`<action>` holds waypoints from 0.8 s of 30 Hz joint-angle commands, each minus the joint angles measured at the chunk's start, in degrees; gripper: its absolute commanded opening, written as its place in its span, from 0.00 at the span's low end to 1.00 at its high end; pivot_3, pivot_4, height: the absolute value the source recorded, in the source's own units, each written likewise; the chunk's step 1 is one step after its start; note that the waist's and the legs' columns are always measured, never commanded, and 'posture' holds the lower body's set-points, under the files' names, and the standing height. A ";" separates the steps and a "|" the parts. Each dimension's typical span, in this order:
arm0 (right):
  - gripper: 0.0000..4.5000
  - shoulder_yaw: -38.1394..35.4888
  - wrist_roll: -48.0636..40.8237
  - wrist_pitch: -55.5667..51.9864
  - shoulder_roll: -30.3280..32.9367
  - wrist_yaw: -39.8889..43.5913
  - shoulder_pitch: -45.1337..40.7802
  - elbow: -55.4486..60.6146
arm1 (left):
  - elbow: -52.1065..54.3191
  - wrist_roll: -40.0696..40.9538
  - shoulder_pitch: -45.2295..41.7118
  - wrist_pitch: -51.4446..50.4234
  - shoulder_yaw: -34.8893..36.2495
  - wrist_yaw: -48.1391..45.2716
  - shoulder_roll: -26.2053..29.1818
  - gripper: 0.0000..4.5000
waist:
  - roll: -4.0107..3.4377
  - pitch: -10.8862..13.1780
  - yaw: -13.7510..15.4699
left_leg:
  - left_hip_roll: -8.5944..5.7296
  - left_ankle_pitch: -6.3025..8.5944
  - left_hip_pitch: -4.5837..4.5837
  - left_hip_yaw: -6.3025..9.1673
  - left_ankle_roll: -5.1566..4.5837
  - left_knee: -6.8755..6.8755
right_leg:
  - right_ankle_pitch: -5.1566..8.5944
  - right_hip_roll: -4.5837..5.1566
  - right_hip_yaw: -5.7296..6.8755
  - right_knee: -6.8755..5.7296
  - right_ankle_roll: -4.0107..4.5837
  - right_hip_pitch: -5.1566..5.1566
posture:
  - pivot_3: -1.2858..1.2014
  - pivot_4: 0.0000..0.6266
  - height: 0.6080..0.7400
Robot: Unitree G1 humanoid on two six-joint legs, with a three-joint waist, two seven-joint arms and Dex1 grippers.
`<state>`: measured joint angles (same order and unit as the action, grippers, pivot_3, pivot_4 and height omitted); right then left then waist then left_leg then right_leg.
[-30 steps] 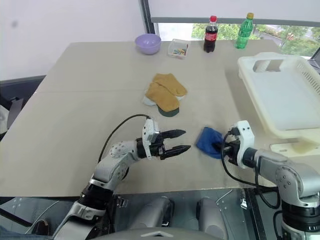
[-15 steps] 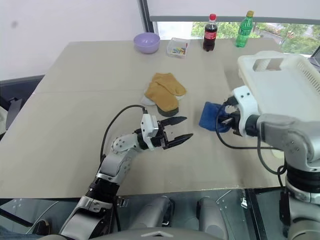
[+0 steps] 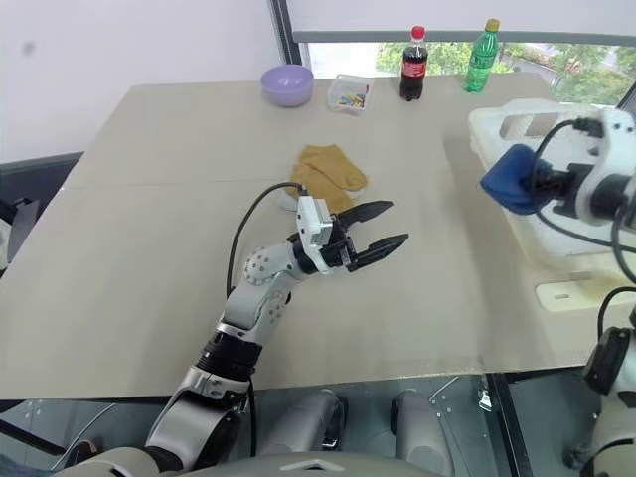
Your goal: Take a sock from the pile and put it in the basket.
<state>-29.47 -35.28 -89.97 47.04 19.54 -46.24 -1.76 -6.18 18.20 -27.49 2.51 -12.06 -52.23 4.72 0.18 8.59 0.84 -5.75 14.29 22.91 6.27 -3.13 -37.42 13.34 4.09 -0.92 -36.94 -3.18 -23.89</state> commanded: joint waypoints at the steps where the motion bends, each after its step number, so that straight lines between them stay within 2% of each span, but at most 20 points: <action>1: 0.01 -6.35 3.89 3.86 -0.62 -4.18 -4.01 -7.92 | 1.03 0.08 -2.25 0.69 -0.61 0.24 -1.11 0.70 | 0.00 0.00 0.02 | -0.01 0.00 0.00 -0.01 0.00 -0.01 | 0.00 0.01 -0.01 0.00 0.00 0.00 | 0.52 0.24 1.00; 8: 0.01 -14.54 9.88 13.39 -6.10 -15.47 -7.13 -20.60 | 0.11 -0.69 -2.95 1.13 -1.60 0.20 -2.37 0.70 | -0.02 0.00 -0.01 | -0.02 -0.01 0.00 -0.08 0.01 0.02 | -0.01 0.00 -0.08 -0.02 0.00 -0.03 | 0.52 0.24 1.00; 10: 0.21 -16.18 10.15 15.03 -6.88 -17.14 -7.10 -22.40 | -0.11 -0.87 -3.16 1.23 -1.70 0.20 -2.28 0.70 | -0.04 0.00 -0.02 | -0.01 -0.01 0.00 -0.14 0.01 0.04 | 0.00 -0.01 -0.15 -0.03 0.00 -0.07 | 0.52 0.24 1.00; 12: 0.37 -16.90 10.17 15.72 -7.26 -18.03 -6.91 -23.24 | -0.28 -1.01 -3.24 1.31 -1.73 0.19 -2.23 0.70 | -0.06 -0.01 -0.03 | -0.01 -0.01 0.00 -0.20 0.00 0.04 | -0.01 -0.01 -0.19 -0.06 0.00 -0.10 | 0.52 0.24 1.00; 16: 0.83 -16.34 10.14 15.46 -7.44 -18.53 -5.98 -22.35 | -0.27 -1.38 -2.99 1.29 -1.97 -0.03 -2.01 0.70 | -0.08 -0.01 -0.05 | -0.01 -0.01 -0.01 -0.23 0.00 0.03 | 0.00 -0.02 -0.22 -0.09 0.00 -0.10 | 0.52 0.24 1.00; 18: 0.98 -16.17 10.12 14.74 -7.43 -18.98 -5.86 -21.25 | -0.24 -1.44 -2.73 1.24 -2.03 -0.17 -1.87 0.70 | -0.08 -0.01 -0.07 | -0.01 -0.01 -0.01 -0.24 0.00 0.03 | 0.00 -0.02 -0.23 -0.12 0.00 -0.10 | 0.52 0.24 1.00; 24: 0.98 -14.28 9.71 8.91 -6.17 -18.36 -3.62 -14.66 | -0.71 -1.76 -2.41 1.53 -2.17 -0.49 -0.98 0.70 | -0.09 -0.02 -0.06 | 0.00 -0.01 -0.02 -0.25 0.00 0.02 | 0.00 -0.03 -0.24 -0.15 0.00 -0.11 | 0.52 0.24 1.00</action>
<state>-43.91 -24.72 -78.55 39.14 0.60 -49.92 -20.92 -7.51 16.88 -29.50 2.98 -13.99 -52.38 3.73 0.09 8.57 0.78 -5.75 14.28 22.89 6.03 -3.14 -37.40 13.33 4.06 -1.16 -37.09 -3.17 -24.00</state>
